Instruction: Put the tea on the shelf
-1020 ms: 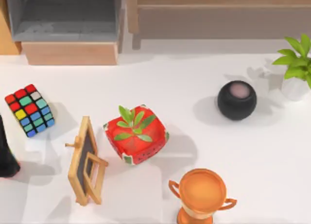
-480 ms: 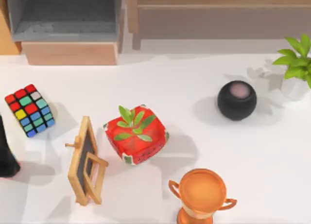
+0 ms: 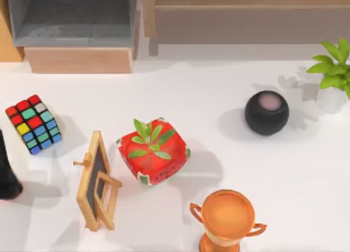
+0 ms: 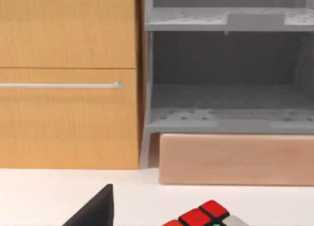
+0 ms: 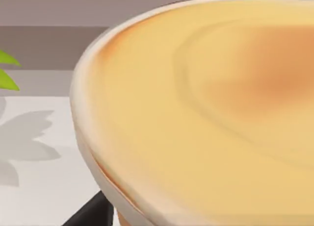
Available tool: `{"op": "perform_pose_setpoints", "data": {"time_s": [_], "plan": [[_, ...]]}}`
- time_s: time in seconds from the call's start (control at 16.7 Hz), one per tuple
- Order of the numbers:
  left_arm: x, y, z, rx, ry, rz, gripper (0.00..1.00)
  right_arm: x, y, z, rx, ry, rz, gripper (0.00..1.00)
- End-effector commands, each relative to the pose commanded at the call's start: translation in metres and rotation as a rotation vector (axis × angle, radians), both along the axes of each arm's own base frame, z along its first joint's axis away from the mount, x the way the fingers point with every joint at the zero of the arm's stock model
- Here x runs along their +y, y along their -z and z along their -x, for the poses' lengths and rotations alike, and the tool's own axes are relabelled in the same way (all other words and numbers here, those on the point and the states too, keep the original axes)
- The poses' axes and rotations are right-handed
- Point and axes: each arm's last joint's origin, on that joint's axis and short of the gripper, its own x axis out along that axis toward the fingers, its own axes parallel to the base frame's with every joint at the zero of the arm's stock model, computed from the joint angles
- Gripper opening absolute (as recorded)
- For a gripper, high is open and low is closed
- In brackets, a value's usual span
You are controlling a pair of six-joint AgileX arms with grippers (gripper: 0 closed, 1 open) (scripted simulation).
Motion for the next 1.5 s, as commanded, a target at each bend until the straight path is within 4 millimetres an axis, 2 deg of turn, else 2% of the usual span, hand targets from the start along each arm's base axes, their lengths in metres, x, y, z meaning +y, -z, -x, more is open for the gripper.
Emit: {"op": "perform_pose_setpoints", "data": {"time_s": [0.24, 1.02, 1.5], "plan": [[0.0, 0.0, 0.0, 0.0, 0.0, 0.0, 1.0, 0.0001, 0.0001, -0.0005, 0.0, 0.0, 0.0, 1.0], [0.0, 0.0, 0.0, 0.0, 0.0, 0.0, 1.0, 0.0001, 0.0001, -0.0005, 0.0, 0.0, 0.0, 0.02], [0.0, 0.0, 0.0, 0.0, 0.0, 0.0, 1.0, 0.0001, 0.0001, -0.0005, 0.0, 0.0, 0.0, 0.0]]}}
